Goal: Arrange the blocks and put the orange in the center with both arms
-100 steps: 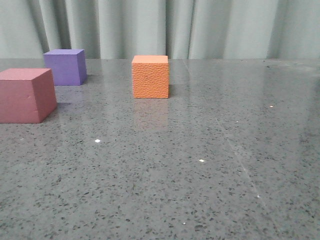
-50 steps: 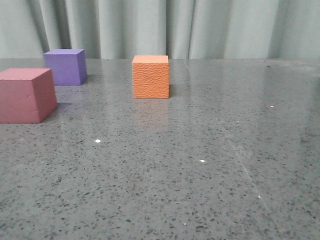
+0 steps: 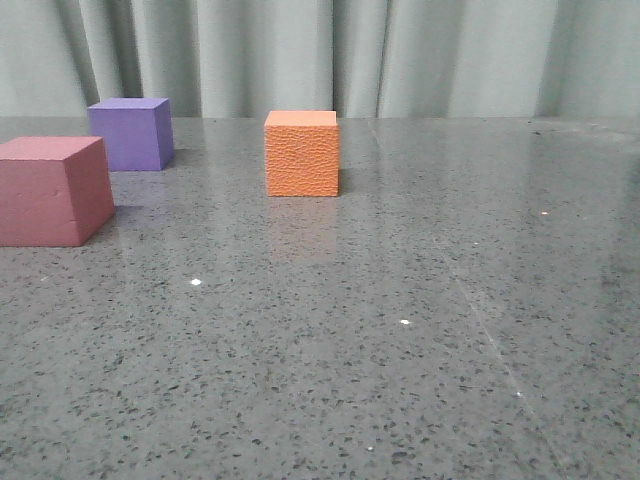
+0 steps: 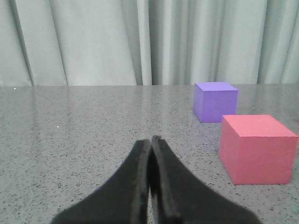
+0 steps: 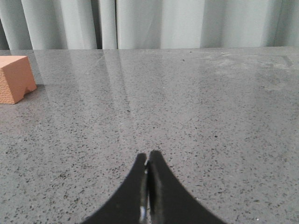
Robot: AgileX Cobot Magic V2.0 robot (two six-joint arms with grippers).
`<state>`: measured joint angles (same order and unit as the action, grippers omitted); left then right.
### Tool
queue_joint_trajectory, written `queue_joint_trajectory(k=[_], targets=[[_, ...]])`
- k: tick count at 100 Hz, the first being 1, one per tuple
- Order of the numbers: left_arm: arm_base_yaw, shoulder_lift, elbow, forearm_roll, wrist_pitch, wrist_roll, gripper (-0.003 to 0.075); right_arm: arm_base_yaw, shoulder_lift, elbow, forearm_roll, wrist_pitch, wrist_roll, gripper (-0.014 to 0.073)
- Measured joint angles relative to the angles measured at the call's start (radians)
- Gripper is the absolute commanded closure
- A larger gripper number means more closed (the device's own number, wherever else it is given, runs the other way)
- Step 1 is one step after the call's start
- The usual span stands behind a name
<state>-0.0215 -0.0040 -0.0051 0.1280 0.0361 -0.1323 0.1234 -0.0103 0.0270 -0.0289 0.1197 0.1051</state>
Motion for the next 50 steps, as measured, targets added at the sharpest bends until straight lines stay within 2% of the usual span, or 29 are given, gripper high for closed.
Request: queue_joint_trajectory(k=[29, 40, 50], targets=[[0.000, 0.000, -0.003, -0.023, -0.088, 0.000, 0.0739, 0.000, 0.000, 0.000, 0.000, 0.000, 0.000, 0.0661], [0.000, 0.002, -0.046, -0.083, -0.004, 0.000, 0.0739, 0.000, 0.000, 0.000, 0.000, -0.001, 0.000, 0.0661], [0.000, 0.058, -0.176, -0.110, 0.080, 0.000, 0.0739, 0.000, 0.000, 0.000, 0.000, -0.001, 0.000, 0.0661]])
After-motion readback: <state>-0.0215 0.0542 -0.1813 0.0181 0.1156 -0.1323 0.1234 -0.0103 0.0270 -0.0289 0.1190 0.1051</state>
